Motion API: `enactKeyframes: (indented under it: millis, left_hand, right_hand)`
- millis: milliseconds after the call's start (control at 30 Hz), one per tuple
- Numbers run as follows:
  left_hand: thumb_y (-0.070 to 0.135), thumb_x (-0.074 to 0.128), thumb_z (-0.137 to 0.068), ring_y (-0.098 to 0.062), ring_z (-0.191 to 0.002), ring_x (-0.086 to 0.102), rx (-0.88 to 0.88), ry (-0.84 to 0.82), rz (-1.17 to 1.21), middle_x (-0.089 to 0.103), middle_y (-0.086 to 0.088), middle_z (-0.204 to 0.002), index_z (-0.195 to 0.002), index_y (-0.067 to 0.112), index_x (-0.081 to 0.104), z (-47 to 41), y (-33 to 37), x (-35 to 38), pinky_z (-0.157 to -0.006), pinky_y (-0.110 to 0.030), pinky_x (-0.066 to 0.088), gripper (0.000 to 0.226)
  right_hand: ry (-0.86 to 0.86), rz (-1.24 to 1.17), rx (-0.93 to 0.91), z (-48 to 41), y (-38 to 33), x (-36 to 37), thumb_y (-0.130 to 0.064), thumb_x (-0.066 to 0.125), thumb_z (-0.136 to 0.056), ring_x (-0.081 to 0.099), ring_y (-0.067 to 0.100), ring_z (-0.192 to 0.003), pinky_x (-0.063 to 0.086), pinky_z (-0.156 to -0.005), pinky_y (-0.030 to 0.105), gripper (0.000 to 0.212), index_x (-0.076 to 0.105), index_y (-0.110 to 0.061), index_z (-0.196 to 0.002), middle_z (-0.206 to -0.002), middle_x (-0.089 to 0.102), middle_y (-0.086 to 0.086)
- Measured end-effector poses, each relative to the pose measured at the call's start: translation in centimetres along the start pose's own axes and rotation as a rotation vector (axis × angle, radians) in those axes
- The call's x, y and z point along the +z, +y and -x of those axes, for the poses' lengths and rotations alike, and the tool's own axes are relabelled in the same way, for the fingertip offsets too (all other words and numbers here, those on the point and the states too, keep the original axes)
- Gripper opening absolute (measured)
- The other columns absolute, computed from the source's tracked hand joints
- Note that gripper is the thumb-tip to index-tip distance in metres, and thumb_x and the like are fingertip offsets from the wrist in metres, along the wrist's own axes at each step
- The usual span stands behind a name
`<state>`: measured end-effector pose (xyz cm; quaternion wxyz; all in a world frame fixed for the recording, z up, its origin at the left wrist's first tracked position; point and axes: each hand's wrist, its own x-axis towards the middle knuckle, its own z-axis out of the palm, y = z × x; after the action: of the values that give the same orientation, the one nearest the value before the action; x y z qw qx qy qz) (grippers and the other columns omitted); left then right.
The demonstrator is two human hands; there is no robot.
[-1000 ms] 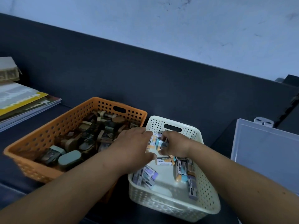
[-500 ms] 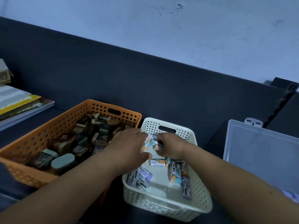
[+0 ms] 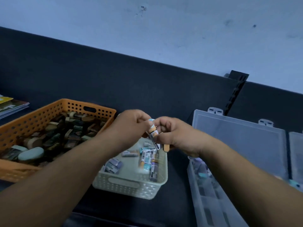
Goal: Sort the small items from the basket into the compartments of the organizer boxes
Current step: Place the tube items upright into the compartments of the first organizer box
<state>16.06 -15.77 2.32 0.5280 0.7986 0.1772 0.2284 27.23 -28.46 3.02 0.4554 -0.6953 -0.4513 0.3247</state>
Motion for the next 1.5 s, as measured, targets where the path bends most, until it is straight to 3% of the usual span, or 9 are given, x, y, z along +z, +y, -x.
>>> enactKeyframes:
  millis: [133,267,467,567,700,900,1100,1200,1500]
  left_hand:
    - [0.011,0.063,-0.087,-0.016,-0.068,0.063,0.030,0.008,0.033,0.069,-0.009,-0.074,-0.080,0.012,0.068,1.3,2.7,3.9,-0.075,-0.040,0.056,0.008]
    - [0.011,0.060,-0.090,-0.025,-0.072,0.066,0.043,-0.008,0.083,0.071,-0.016,-0.080,-0.084,0.010,0.066,2.5,5.1,7.8,-0.079,-0.042,0.056,0.008]
    - [0.012,0.058,-0.092,-0.014,-0.064,0.063,0.065,-0.020,0.098,0.072,-0.016,-0.083,-0.085,0.010,0.064,4.0,7.8,12.9,-0.063,-0.028,0.053,0.009]
    - [0.010,0.059,-0.090,-0.016,-0.066,0.064,0.075,-0.030,0.053,0.071,-0.018,-0.083,-0.086,0.007,0.065,5.0,8.6,14.6,-0.077,-0.040,0.057,0.008]
    - [0.012,0.063,-0.088,-0.018,-0.073,0.065,0.090,-0.038,-0.105,0.070,-0.007,-0.077,-0.082,0.013,0.069,6.5,9.0,15.7,-0.083,-0.044,0.056,0.009]
    - [0.022,0.069,-0.085,-0.005,-0.077,0.062,0.135,-0.030,-0.461,0.067,0.011,-0.079,-0.087,0.024,0.070,8.5,8.3,15.6,-0.070,-0.024,0.050,0.003]
    - [0.020,0.068,-0.084,-0.006,-0.082,0.059,0.112,-0.123,-0.668,0.062,0.017,-0.083,-0.089,0.029,0.068,9.0,6.0,15.8,-0.072,-0.025,0.049,0.011]
    - [0.020,0.067,-0.086,-0.003,-0.080,0.055,0.134,-0.179,-0.712,0.056,0.017,-0.083,-0.094,0.028,0.069,9.0,5.0,16.1,-0.063,-0.017,0.039,0.011]
    - [0.023,0.067,-0.083,-0.010,-0.083,0.057,0.160,-0.272,-0.760,0.059,0.011,-0.087,-0.089,0.026,0.068,8.4,2.2,16.2,-0.076,-0.027,0.048,0.007]
  right_hand:
    - [0.033,-0.018,-0.002,5.1,0.5,-2.3,-0.001,0.064,-0.079,0.048,0.024,-0.070,0.039,-0.056,0.029,0.036,0.059,-0.009,-0.113,-0.085,0.056,0.012]
    - [0.110,0.001,0.033,10.2,1.2,-5.6,0.008,0.053,-0.089,0.048,0.010,-0.062,0.042,-0.056,0.023,0.041,0.061,-0.018,-0.119,-0.082,0.055,0.001]
    - [0.273,-0.047,0.060,16.3,2.8,-9.5,0.008,0.052,-0.091,0.049,0.011,-0.060,0.044,-0.051,0.023,0.026,0.061,-0.012,-0.106,-0.078,0.054,0.005]
    - [0.311,-0.001,0.056,18.3,3.5,-10.6,-0.003,0.057,-0.094,0.049,0.023,-0.070,0.045,-0.057,0.027,0.012,0.062,-0.009,-0.102,-0.082,0.055,0.012]
    - [0.323,0.045,0.040,20.0,4.3,-10.8,-0.007,0.056,-0.095,0.047,0.022,-0.065,0.043,-0.051,0.021,0.007,0.062,-0.004,-0.097,-0.079,0.055,0.011]
    - [0.271,0.134,0.009,20.7,5.6,-9.4,-0.009,0.063,-0.091,0.050,0.009,-0.051,0.042,-0.045,0.018,0.006,0.066,-0.003,-0.093,-0.064,0.063,0.001]
    - [0.302,0.468,0.007,19.7,7.3,-7.4,-0.019,0.066,-0.090,0.047,0.000,-0.042,0.041,-0.051,0.021,0.018,0.063,-0.025,-0.074,-0.069,0.066,-0.003]
    - [0.323,0.621,0.013,19.4,7.8,-6.7,-0.022,0.065,-0.089,0.050,-0.003,-0.051,0.040,-0.054,0.018,0.012,0.066,-0.024,-0.078,-0.070,0.063,-0.008]
    - [0.303,0.721,0.098,18.5,8.7,-4.6,-0.021,0.062,-0.088,0.059,0.010,-0.083,0.049,-0.074,0.026,0.006,0.066,-0.025,-0.084,-0.088,0.064,-0.007]
